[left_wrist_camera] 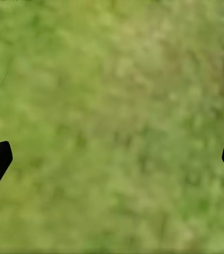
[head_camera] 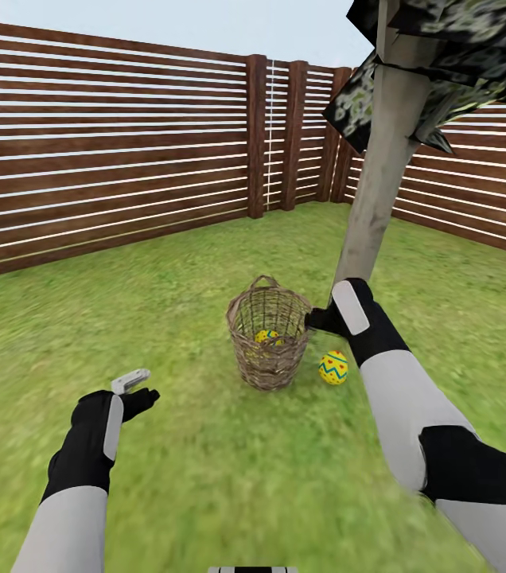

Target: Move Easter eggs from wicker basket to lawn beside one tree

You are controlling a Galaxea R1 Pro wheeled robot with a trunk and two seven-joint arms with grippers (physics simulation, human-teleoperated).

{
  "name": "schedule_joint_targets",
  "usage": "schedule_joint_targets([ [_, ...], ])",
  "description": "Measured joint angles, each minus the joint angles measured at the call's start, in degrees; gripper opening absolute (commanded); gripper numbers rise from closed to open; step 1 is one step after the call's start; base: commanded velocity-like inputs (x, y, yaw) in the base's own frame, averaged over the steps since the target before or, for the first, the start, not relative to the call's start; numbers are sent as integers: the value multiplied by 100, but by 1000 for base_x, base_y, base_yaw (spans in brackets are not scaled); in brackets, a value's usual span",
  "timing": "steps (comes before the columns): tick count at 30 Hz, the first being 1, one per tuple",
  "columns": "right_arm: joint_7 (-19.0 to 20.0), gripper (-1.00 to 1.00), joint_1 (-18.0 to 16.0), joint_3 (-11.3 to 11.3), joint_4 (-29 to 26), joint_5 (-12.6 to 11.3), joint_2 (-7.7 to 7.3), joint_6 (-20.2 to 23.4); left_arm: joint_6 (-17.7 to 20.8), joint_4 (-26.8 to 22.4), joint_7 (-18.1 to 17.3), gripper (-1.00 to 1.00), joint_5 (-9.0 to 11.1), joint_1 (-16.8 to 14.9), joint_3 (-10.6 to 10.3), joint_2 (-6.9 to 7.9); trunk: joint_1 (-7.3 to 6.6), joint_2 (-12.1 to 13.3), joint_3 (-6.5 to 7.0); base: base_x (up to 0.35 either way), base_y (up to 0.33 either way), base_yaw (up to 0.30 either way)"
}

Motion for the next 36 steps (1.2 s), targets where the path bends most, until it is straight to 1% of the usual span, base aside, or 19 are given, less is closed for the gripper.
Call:
schedule_joint_targets([
  [8, -35, 100, -356, -1, 27, -61, -22, 12, -1, 21, 8, 100, -4, 0, -8, -6, 0, 0, 0, 0, 0, 0],
  [12, -196, 100, -576, -1, 36, -68, -20, 15, -7, 32, 12, 100, -3, 0, -8, -7, 0, 0, 0, 9, 7, 0],
  [15, -284, 100, -665, 6, 37, -76, -4, 14, -7, 30, 12, 100, 0, 0, -12, -7, -1, 0, 0, 129, 107, 0],
  [18, -317, 100, -702, 71, 37, -80, 32, 9, -7, 20, 10, 100, 2, 0, -28, -2, -2, 0, 0, 203, 170, 0],
  [20, -321, 100, -714, 245, 39, -80, 92, -1, -6, 15, 8, 100, 2, 0, -55, 1, -2, 0, 0, 234, 193, 0],
  [21, -316, 100, -719, 417, 44, -87, 144, -9, -4, 12, 9, 100, 5, -1, -67, 6, -2, 0, 0, 245, 198, 0],
  [22, -315, 100, -719, 515, 48, -82, 174, -9, -2, 11, 10, 100, 6, -1, -71, 9, -2, 0, 0, 252, 198, 0],
  [23, -312, 100, -718, 698, 61, -96, 230, -19, -1, 10, 11, 100, 7, -1, -76, 12, -2, 0, 0, 255, 198, 0],
  [24, -311, 100, -720, 787, 70, -87, 259, -18, 2, 9, 11, 100, 8, -1, -78, 15, -2, 0, 0, 259, 198, 0],
  [25, -306, 100, -719, 931, 95, -99, 307, -26, 13, 9, 12, 100, 8, 2, -81, 20, -2, 0, 0, 260, 198, 0],
  [27, -308, 100, -718, 1078, 167, -110, 312, -26, 88, 6, 12, 100, 12, -8, -84, 24, -2, 0, 0, 268, 192, 0],
  [28, -308, 100, -718, 1111, 194, -116, 312, -27, 141, 4, 12, 100, 12, -22, -85, 26, -2, 0, 0, 278, 185, 0],
  [30, -309, 100, -718, 1170, 260, -138, 312, -29, 385, 1, 12, 100, 10, -117, -86, 35, -3, 0, 0, 283, 181, 0],
  [31, -309, 100, -718, 1190, 291, -147, 312, -30, 567, 0, 12, 100, 8, -214, -85, 44, -3, 0, 0, 286, 178, 0],
  [33, -309, 100, -718, 1205, 347, -155, 312, -31, 752, -1, 16, 100, -3, -371, -78, 71, -3, 0, 0, 289, 170, 0],
  [35, -310, 100, -718, 1211, 426, -159, 312, -33, 830, -2, 19, 100, -17, -480, -77, 102, -3, 0, 0, 297, 149, 0],
  [36, -310, 100, -718, 1214, 534, -162, 312, -36, 885, 8, 21, 100, -52, -594, -80, 132, -3, 0, 0, 308, 121, 0],
])
